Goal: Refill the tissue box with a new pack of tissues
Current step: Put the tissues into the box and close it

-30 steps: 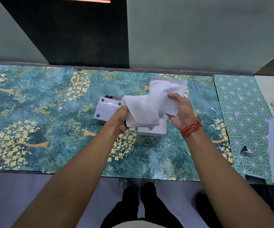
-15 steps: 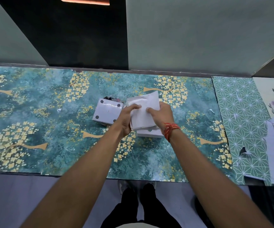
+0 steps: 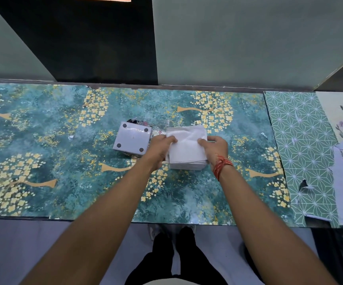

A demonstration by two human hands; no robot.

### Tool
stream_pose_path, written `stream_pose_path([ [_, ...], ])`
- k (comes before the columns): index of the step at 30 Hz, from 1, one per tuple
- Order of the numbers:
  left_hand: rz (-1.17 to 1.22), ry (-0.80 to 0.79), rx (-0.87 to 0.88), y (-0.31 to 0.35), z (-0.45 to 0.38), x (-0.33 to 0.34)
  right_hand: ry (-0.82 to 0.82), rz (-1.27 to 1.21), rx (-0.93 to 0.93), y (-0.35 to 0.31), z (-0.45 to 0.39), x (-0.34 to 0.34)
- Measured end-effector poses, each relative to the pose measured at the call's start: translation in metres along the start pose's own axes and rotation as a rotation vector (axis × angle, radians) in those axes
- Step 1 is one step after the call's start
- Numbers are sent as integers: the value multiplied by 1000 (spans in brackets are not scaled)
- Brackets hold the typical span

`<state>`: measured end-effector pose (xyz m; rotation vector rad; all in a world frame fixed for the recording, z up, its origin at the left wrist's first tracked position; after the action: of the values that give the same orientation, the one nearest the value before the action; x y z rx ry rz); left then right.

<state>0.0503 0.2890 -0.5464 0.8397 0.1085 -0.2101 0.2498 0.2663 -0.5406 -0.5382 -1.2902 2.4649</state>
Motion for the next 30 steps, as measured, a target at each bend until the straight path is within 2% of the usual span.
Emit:
stream_pose_path([
  [2, -130, 104, 90, 2, -4, -8, 25, 132, -65, -6, 0, -1],
  [5, -372, 168, 212, 7, 1, -10, 53, 291, -181, -14, 2, 1],
  [7, -539, 228, 276, 15, 7, -8, 71, 327, -223, -15, 3, 3],
  [10, -626, 283, 291, 21, 9, -7, 100, 341, -231, -11, 2, 4],
  [13, -674, 291, 284, 20, 6, -5, 108, 360, -134, 4, 0, 5],
  [20, -691, 252, 202, 7, -8, -3, 4, 394, 107, 42, -7, 24],
  [23, -698, 232, 135, -1, -15, -1, 26, 412, 102, 43, -8, 22],
  [26, -737, 190, 151, 1, -18, 5, 36, 450, -26, 33, -6, 18],
  [28, -769, 235, 223, 6, -12, 0, 51, 534, -255, 14, 4, 13],
  [30, -783, 355, 370, 16, 3, -10, 30, 608, -535, -8, 18, 14],
])
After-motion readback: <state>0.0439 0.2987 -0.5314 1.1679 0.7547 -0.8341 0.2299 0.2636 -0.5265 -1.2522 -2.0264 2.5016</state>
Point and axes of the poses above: each hand's wrist, its own z-axis away from the middle knuckle, its own x-axis out of the palm, y = z × x, the point moved 8 cm from there along -z, towards the middle knuckle, and after that the axes turned 12 degrees about -z, right-handed, at the moved point
